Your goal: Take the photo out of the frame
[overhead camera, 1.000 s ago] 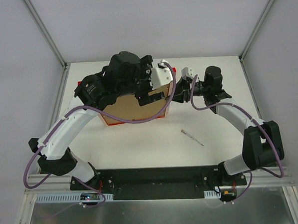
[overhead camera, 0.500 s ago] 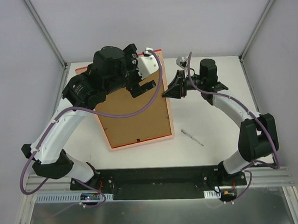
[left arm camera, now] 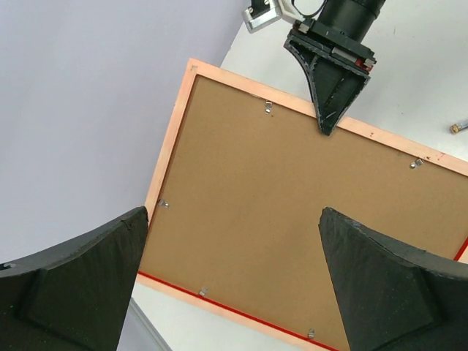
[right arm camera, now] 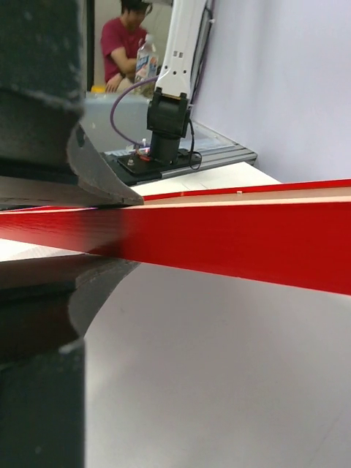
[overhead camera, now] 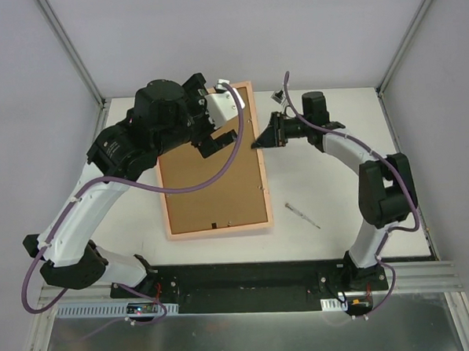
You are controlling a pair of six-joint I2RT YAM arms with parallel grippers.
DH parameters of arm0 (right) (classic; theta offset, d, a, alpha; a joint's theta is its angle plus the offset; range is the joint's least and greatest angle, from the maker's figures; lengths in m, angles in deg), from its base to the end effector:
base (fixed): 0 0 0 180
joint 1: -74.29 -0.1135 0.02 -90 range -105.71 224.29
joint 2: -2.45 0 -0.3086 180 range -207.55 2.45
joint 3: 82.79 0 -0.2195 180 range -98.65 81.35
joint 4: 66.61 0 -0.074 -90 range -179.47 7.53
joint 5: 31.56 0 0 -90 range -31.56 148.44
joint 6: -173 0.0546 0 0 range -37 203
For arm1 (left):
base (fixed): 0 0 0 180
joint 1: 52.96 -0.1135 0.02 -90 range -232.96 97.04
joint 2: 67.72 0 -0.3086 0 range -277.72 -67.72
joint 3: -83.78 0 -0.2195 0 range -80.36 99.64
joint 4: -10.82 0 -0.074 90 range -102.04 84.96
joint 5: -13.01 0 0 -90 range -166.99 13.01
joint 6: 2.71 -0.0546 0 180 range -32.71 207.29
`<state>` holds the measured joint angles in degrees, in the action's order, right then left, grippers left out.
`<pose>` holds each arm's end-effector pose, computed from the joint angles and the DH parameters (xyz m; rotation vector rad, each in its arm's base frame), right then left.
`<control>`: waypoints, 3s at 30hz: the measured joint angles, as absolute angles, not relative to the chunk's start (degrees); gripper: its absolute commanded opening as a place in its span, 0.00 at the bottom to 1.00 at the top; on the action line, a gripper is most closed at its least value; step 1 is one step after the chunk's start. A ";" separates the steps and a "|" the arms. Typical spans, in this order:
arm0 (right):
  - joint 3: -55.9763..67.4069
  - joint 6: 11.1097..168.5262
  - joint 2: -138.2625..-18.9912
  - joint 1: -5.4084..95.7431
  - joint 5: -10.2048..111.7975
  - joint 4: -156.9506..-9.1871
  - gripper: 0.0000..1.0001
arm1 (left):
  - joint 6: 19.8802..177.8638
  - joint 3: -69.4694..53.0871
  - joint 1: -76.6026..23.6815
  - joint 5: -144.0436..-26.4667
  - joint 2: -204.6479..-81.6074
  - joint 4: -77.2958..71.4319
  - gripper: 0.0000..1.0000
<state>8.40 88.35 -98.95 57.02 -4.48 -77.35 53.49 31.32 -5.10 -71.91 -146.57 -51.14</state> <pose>0.3542 0.1610 0.3290 -0.9199 1.7387 1.3302 0.1580 -0.1674 0.5517 1.1299 1.4044 -0.0952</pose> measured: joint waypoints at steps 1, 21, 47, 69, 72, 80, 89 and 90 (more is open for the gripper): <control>8.21 89.07 -99.61 57.04 -4.28 -77.57 0.00 | 53.51 31.12 -5.10 -71.91 -146.55 -51.16 0.99; 7.33 100.13 -108.09 61.65 0.13 -80.12 0.00 | 56.22 15.56 -10.39 -73.90 -142.59 -47.34 0.99; 6.33 101.99 -119.76 65.76 -0.48 -77.96 0.13 | 64.05 -13.86 -23.75 -84.41 -139.64 -36.00 0.99; 3.79 94.12 -122.23 66.76 5.10 -82.44 0.51 | 65.60 -16.66 -25.32 -87.17 -139.64 -32.70 0.99; 3.13 93.22 -122.23 66.76 5.12 -83.27 0.54 | 65.64 -16.66 -25.32 -87.19 -139.64 -32.70 0.99; -0.60 84.63 -120.87 66.76 11.28 -91.51 0.57 | 65.80 -16.88 -25.32 -87.02 -139.66 -32.54 0.99; -5.61 69.70 -114.38 66.22 23.46 -105.65 0.58 | 66.60 -18.34 -25.32 -84.39 -139.73 -31.69 0.99; -6.57 66.86 -113.53 65.89 25.05 -107.93 0.58 | 66.71 -18.69 -25.32 -83.98 -139.73 -31.60 0.99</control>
